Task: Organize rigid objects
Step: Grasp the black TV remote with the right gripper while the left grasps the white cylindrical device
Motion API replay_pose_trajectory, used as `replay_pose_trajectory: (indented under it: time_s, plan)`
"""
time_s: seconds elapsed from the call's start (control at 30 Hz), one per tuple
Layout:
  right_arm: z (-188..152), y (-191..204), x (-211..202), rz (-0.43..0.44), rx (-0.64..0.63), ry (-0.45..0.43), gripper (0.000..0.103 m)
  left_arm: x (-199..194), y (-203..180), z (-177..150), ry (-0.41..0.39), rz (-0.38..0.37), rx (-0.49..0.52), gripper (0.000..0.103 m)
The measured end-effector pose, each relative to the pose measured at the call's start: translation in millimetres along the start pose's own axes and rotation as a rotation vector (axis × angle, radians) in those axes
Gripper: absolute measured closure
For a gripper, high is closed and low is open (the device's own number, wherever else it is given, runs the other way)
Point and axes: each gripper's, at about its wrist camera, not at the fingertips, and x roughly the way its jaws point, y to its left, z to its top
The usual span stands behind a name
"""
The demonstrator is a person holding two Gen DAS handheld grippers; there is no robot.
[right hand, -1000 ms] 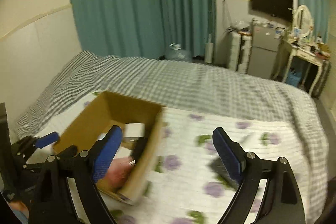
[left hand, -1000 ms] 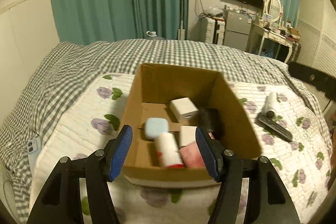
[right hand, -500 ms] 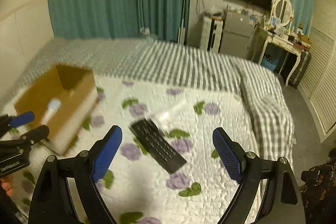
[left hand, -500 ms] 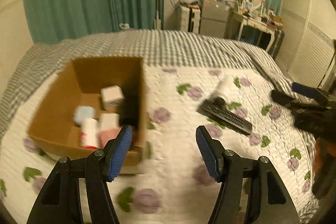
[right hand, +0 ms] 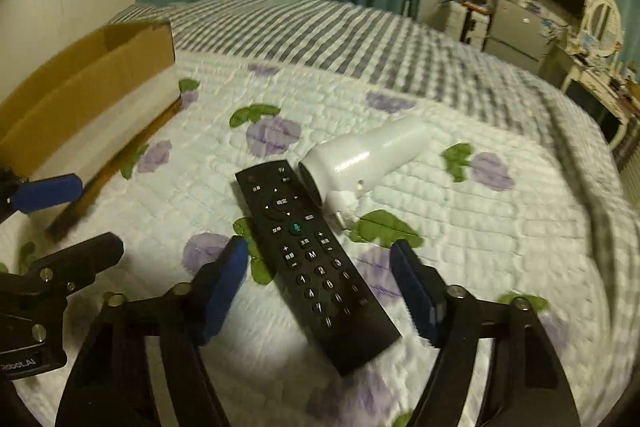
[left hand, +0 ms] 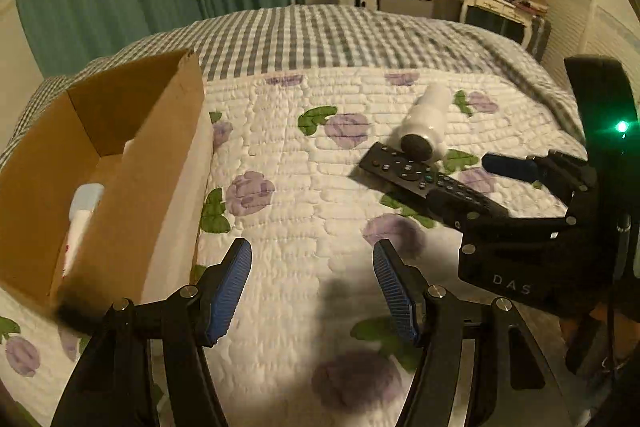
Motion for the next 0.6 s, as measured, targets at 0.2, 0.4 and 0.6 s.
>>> replay_pose_trajectory:
  time_s: [0.2, 0.4, 0.6]
  plan:
    - [-2.4, -2.6, 30.5, 0.063, -0.007, 0.031, 0.042, 19.8, 2.0, 3.2, 0.015, 0.038, -0.024, 0.037]
    - [-5.1, 0.2, 25.6, 0.069, -0.017, 0.034, 0.053, 26.3, -1.0, 9.4, 0.028, 0.064, -0.039, 0.037]
    - [-5.3, -1.5, -6.0, 0.049, -0.003, -0.02, 0.065, 18.3, -7.1, 14.9, 0.014, 0.076, -0.032, 0.037]
